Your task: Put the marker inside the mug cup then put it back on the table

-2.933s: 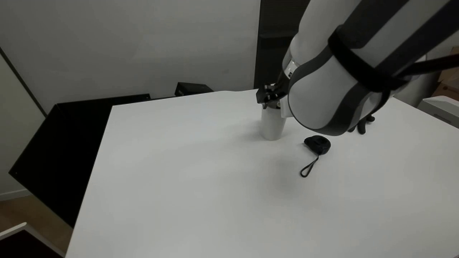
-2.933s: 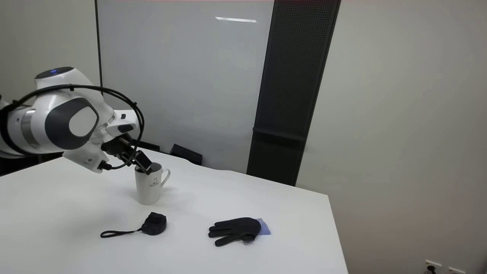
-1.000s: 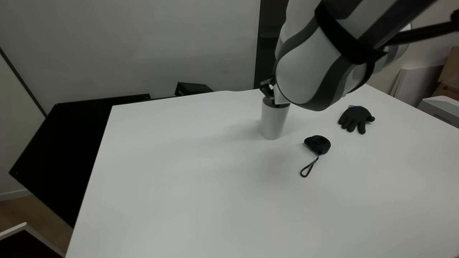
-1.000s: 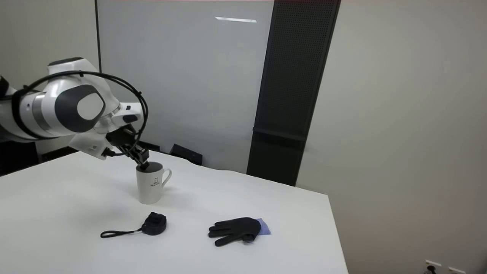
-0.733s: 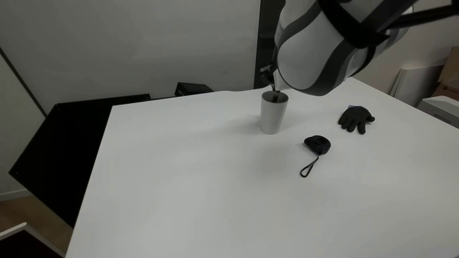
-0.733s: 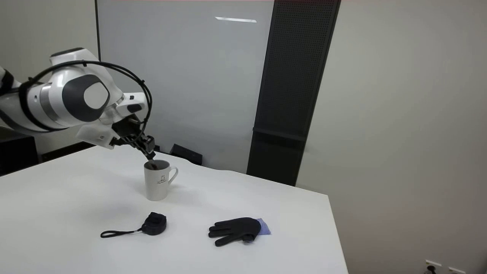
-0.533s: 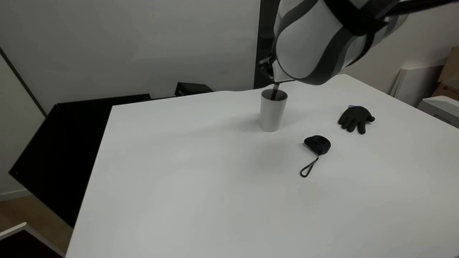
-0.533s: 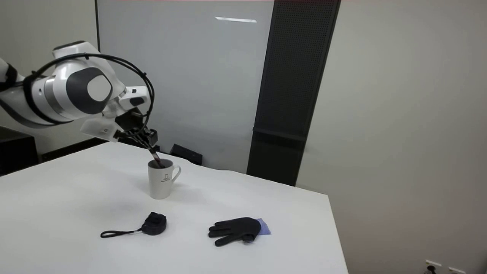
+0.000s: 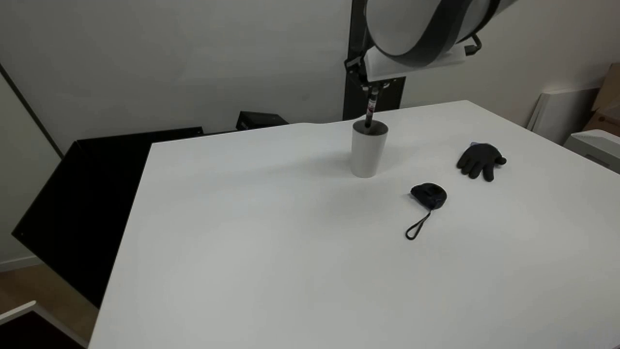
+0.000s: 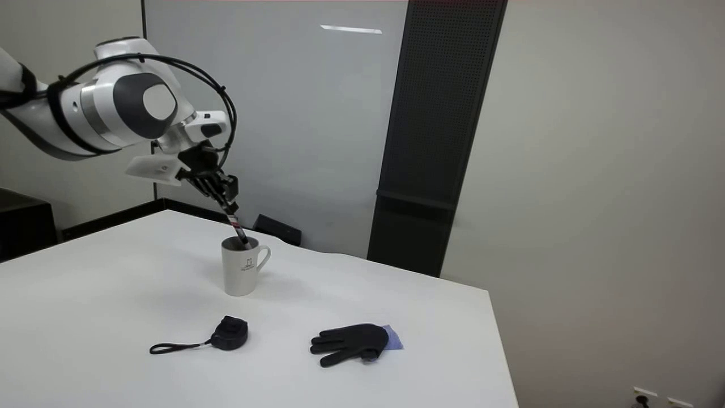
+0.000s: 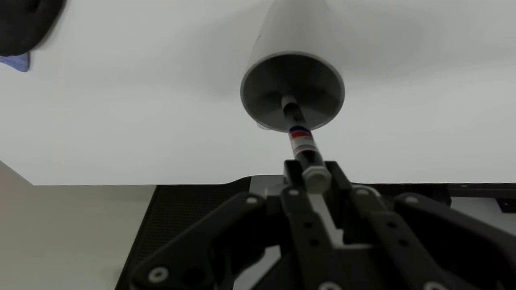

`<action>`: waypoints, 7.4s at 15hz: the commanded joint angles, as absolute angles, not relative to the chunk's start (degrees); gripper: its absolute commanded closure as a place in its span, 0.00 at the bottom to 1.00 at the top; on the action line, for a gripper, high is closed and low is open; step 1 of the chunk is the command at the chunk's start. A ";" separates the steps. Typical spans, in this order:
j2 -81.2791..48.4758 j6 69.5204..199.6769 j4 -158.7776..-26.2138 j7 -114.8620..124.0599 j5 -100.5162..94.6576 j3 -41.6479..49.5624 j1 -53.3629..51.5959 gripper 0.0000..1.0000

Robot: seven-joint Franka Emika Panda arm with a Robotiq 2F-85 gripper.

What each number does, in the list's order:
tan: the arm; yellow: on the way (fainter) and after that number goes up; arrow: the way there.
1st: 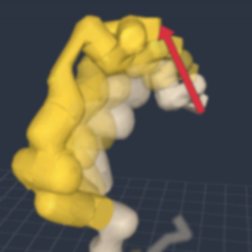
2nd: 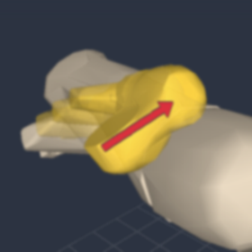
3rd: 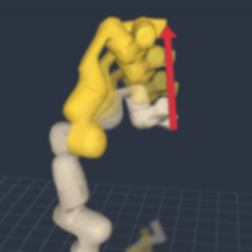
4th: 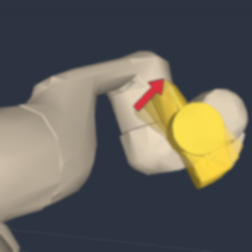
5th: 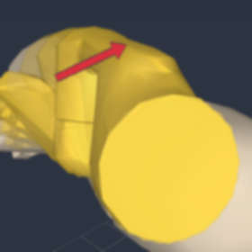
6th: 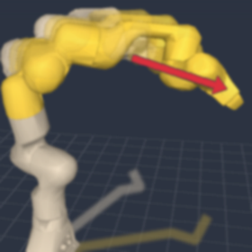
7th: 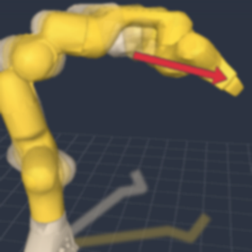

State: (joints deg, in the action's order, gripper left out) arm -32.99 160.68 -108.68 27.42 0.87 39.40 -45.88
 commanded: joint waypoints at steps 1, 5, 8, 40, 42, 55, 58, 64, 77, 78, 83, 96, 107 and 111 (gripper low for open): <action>-29.31 155.79 -106.14 28.04 -3.04 33.55 -40.25 0.93; -26.15 151.50 -104.09 27.43 -4.50 24.41 -31.54 0.93; -25.10 148.44 -102.00 27.35 -5.64 18.31 -24.84 0.93; -25.20 127.13 -91.37 17.30 -3.46 -0.41 -10.04 0.93; -24.92 126.31 -90.56 17.15 -3.25 -0.74 -10.52 0.93; -29.10 119.55 -96.36 14.73 4.88 -4.56 -10.69 0.93; -31.74 119.48 -98.47 14.88 4.56 -4.43 -11.10 0.93; -36.39 118.37 -99.45 15.08 4.66 -4.32 -11.50 0.93; -27.90 141.89 -115.54 20.05 -2.48 -1.27 -16.64 0.00; -26.27 144.70 -117.98 21.46 -3.99 -0.52 -17.53 0.00; -17.38 149.64 -128.97 27.94 -9.14 1.93 -20.04 0.00; -13.91 154.60 -138.79 24.13 -4.50 -2.65 -14.33 0.00; -15.62 154.27 -137.85 24.55 -5.18 -2.04 -15.05 0.00; -17.36 156.29 -137.73 25.87 -7.39 -1.52 -16.27 0.00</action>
